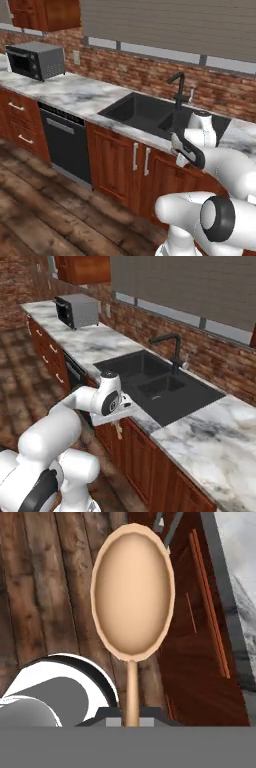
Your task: Take the fork and place it on the left side of the plate. Then take the spoon and place it on the right side of the plate. Make sure they're directly next to the plate.
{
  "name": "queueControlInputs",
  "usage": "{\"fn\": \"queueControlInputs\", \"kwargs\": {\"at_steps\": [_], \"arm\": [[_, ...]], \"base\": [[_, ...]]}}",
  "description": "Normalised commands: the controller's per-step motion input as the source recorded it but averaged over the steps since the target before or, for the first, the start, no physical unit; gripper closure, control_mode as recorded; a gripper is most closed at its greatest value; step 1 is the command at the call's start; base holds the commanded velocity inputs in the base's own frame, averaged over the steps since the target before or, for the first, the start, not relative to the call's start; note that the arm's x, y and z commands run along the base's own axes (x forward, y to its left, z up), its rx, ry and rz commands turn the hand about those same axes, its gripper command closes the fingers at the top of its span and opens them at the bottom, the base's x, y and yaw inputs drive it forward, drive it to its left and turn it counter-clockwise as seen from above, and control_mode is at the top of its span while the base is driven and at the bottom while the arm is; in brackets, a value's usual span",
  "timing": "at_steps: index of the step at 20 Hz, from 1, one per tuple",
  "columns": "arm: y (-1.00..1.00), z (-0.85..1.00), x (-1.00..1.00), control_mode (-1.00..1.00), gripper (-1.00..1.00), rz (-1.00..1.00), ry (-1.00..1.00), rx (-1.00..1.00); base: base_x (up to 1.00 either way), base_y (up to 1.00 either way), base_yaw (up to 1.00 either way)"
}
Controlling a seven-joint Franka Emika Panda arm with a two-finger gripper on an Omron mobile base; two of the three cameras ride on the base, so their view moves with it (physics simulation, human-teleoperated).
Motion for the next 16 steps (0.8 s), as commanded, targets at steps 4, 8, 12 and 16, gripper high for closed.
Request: {"fn": "queueControlInputs", "kwargs": {"at_steps": [4,8,12,16], "arm": [[0.0,0.0,0.0,1.0,1.0,0.0,0.0,0.0],[0.0,0.0,0.0,1.0,1.0,0.0,0.0,0.0],[0.0,0.0,0.0,1.0,1.0,0.0,0.0,0.0],[0.0,0.0,0.0,1.0,1.0,0.0,0.0,0.0]], "base": [[0.2,0.38,0.86],[0.81,0.49,0.64],[1.0,0.7,0.44],[1.0,0.85,0.3]]}}
